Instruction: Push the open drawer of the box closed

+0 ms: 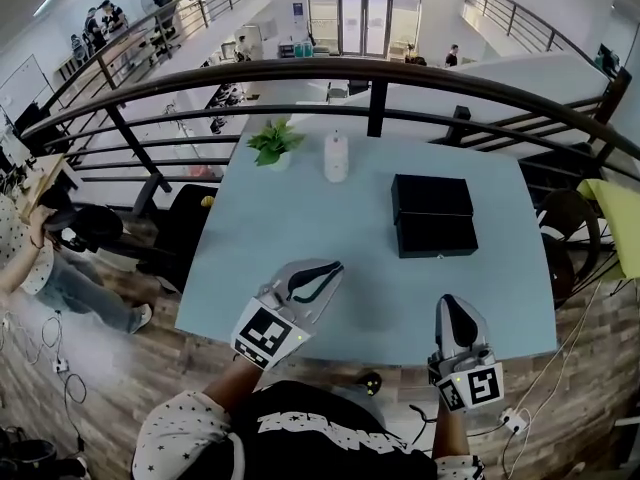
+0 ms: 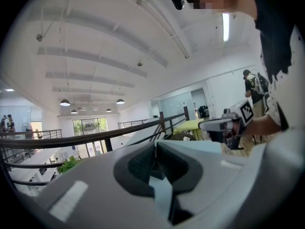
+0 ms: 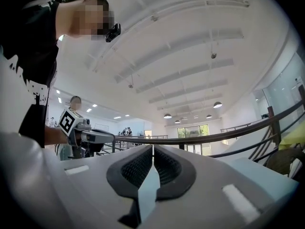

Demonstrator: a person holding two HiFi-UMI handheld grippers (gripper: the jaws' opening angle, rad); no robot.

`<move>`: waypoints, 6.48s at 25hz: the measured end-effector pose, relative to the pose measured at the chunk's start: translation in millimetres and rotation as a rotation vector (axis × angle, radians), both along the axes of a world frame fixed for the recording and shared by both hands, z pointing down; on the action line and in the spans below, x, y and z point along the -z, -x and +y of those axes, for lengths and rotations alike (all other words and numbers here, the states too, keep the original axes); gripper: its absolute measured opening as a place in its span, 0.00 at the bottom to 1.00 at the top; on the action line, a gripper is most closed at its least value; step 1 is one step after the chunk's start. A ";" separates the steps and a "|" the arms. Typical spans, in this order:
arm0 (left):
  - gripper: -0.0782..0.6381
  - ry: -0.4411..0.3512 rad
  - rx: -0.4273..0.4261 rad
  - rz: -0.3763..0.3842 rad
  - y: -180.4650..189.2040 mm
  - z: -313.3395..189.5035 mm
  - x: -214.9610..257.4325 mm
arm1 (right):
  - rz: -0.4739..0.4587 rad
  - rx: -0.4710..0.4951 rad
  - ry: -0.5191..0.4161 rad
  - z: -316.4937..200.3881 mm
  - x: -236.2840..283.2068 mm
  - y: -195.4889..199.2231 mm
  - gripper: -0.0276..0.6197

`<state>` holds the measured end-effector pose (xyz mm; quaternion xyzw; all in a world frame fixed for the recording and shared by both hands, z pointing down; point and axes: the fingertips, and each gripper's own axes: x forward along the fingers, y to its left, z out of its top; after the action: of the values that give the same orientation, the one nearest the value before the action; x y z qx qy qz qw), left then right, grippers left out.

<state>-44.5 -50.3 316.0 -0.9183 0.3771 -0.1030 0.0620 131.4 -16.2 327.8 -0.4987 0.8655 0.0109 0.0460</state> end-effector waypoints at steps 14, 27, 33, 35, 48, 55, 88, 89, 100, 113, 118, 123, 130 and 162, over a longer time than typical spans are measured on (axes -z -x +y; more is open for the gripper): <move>0.11 0.028 0.045 0.002 -82.4 -42.2 -16.9 | 0.021 -0.001 0.050 -22.5 -23.1 -84.4 0.04; 0.11 0.083 -0.013 -0.006 -137.3 -95.2 -53.3 | 0.031 -0.090 0.128 -56.1 -59.4 -124.1 0.05; 0.11 0.125 0.000 0.003 -140.5 -146.1 -77.6 | 0.035 -0.119 0.188 -91.6 -85.2 -125.1 0.05; 0.11 0.139 -0.001 0.001 -139.4 -162.9 -89.7 | 0.044 -0.134 0.213 -104.1 -98.6 -124.6 0.06; 0.11 0.239 0.041 -0.017 -132.1 -250.1 -165.0 | 0.074 -0.171 0.313 -163.2 -161.3 -115.3 0.08; 0.11 0.301 0.089 -0.012 -140.1 -290.2 -205.9 | 0.108 -0.212 0.377 -182.5 -197.5 -116.8 0.12; 0.11 0.462 0.181 0.010 -154.6 -339.4 -264.1 | 0.279 -0.256 0.621 -250.4 -305.2 -110.4 0.25; 0.11 0.469 0.177 0.013 -154.8 -339.7 -264.5 | 0.274 -0.261 0.622 -251.1 -305.8 -111.3 0.23; 0.11 0.469 0.171 -0.011 -156.3 -337.6 -263.2 | 0.233 -0.275 0.669 -249.5 -304.8 -110.0 0.17; 0.11 0.479 0.168 -0.040 -155.5 -337.4 -262.7 | 0.269 -0.279 0.651 -260.0 -295.8 -102.1 0.17; 0.11 0.484 0.164 -0.042 -156.6 -336.3 -262.5 | 0.265 -0.269 0.652 -271.1 -296.4 -98.5 0.17; 0.11 0.479 0.163 -0.053 -154.3 -336.6 -262.1 | 0.271 -0.264 0.659 -273.3 -296.5 -95.3 0.17; 0.11 0.478 0.163 -0.055 -154.0 -336.8 -260.3 | 0.297 -0.251 0.665 -284.7 -296.6 -94.3 0.17; 0.11 0.488 0.141 -0.065 -153.6 -335.5 -259.8 | 0.347 -0.251 0.655 -314.3 -296.3 -91.3 0.17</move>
<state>109.1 -385.8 575.9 -0.8739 0.4018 -0.2244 -0.1568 222.6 -330.4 624.1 -0.5799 0.7503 -0.1762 -0.2641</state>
